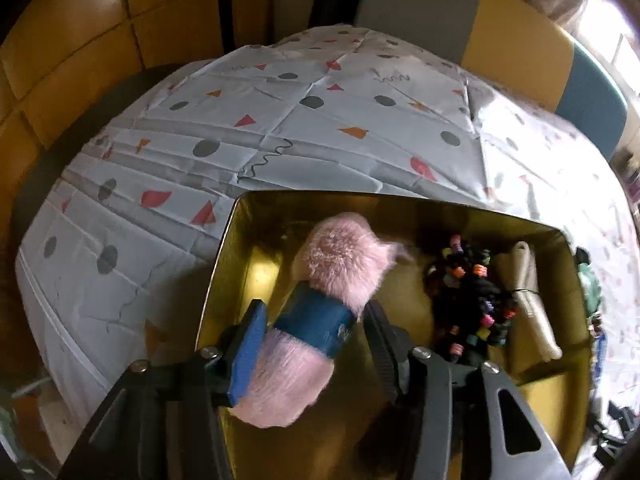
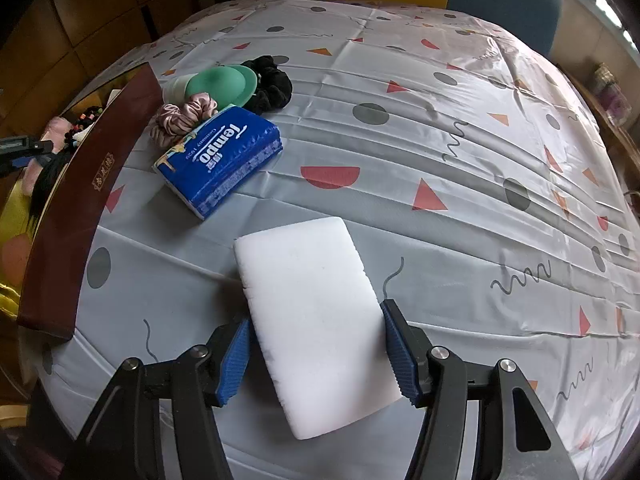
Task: Organize soft objects
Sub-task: 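Release the pink wrist band into the gold tray with the left tool, then carry the white sponge toward the gold tray with the right tool, then lower the white sponge into the tray and open the right tool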
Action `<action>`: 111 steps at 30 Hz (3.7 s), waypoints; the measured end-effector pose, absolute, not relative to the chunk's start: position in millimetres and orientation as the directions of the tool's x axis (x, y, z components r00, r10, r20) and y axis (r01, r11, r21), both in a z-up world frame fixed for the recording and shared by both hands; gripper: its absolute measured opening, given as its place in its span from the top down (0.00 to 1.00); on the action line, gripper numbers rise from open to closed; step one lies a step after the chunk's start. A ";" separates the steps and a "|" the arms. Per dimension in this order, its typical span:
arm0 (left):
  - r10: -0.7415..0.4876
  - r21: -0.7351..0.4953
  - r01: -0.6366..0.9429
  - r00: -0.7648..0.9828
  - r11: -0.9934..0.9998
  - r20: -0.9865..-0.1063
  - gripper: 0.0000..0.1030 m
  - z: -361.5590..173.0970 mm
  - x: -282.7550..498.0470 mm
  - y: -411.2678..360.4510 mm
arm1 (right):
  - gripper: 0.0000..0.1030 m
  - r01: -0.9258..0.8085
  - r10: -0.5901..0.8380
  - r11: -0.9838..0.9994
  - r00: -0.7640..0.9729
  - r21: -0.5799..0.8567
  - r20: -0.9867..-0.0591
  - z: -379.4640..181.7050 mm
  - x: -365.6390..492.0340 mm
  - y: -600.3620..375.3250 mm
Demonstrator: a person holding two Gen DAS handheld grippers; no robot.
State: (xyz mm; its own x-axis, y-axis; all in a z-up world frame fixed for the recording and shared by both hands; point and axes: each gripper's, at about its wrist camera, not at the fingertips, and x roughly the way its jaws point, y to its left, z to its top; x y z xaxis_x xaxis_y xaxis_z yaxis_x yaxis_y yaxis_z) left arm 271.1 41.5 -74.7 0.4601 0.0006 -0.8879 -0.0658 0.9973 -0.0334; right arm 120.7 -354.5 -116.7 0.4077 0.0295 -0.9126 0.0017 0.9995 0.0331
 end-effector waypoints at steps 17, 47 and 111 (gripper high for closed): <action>-0.037 -0.013 0.041 0.688 0.999 -0.725 0.29 8.4 139.7 23.9 | 0.40 -0.015 0.010 1.000 0.417 0.004 -0.909 -117.9 120.1 -352.1; -0.063 -0.055 0.033 0.681 0.998 -0.729 0.29 -3.2 62.6 27.1 | 0.40 -0.019 -0.003 1.000 0.430 -0.013 -0.903 -116.7 117.7 -351.5; -0.028 -0.081 -0.047 0.679 0.996 -0.734 0.29 -9.7 56.5 64.6 | 0.23 -0.226 0.309 0.947 0.455 0.227 -0.835 -57.5 142.0 -103.6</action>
State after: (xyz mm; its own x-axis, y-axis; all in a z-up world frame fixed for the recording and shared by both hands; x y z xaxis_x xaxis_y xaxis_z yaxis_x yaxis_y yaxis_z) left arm 56.5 64.6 -9.7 0.6791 -0.0280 -0.7335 -0.0467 0.9956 -0.0813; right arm 142.0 -103.6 -57.5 0.4550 0.3090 -0.8352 -0.2262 0.9472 0.2272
